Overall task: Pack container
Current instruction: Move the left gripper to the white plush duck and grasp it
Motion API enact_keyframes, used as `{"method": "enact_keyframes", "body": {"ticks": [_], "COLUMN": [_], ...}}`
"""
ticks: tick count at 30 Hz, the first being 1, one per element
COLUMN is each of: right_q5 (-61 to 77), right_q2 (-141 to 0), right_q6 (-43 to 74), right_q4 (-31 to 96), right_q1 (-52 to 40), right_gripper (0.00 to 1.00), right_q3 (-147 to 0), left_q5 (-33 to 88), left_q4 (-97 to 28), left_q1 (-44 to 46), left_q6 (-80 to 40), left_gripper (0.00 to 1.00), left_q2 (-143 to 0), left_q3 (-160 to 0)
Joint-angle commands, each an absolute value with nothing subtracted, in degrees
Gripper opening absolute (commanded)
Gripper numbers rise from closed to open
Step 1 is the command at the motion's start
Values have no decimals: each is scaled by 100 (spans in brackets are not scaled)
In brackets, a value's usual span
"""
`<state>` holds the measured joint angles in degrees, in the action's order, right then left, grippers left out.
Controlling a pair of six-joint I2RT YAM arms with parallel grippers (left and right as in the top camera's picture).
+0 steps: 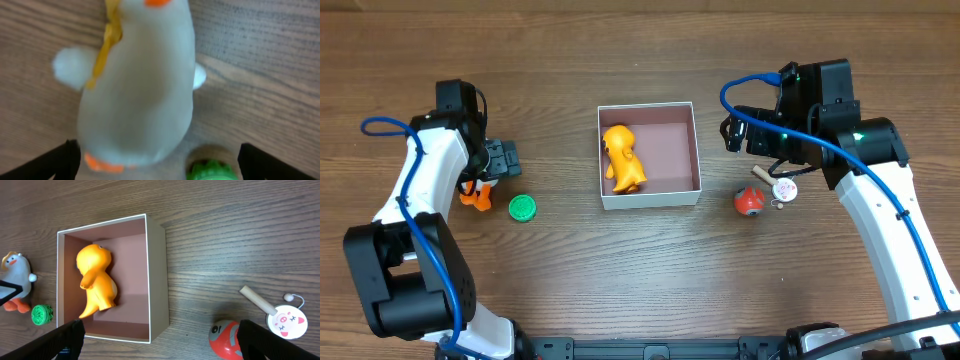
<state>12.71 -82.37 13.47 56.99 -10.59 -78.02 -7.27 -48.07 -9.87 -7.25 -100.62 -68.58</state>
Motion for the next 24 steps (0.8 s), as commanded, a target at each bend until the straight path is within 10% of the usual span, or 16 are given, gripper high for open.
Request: {"method": "enact_keyframes", "body": {"ticks": [1,6,15,18,21,24], "right_q5": [1295,1295,1295,1295,1295,1295], "right_q2": [-8232,-8232,-8232,-8232,-8232,-8232], "right_q6": [1356,1356,1356,1356,1356,1356], "right_q4": [5675,5675,5675,5675,5675,5675], "right_q1": [-1092,-1092,-1092,-1092,-1092,-1092], "right_gripper": [100,100,100,100,100,100], "right_q3": [-7948,-7948,-7948,-7948,-7948,-7948], "left_q5": [-646,-661,-701,-705,-703,-703], "left_q4": [-4539,-4475,-4475,-4471,-4427,-4381], "left_q1": [-1015,-1015,-1015,-1015,-1015,-1015], "left_q6": [-451,-165,-165,-165,-169,-169], "left_gripper": [97,52,32,4,5,72], "left_q2": [-10095,-10095,-10095,-10095,-10095,-10095], "left_q3": [-6635,-6635,-6630,-6615,-6595,-6595]}}
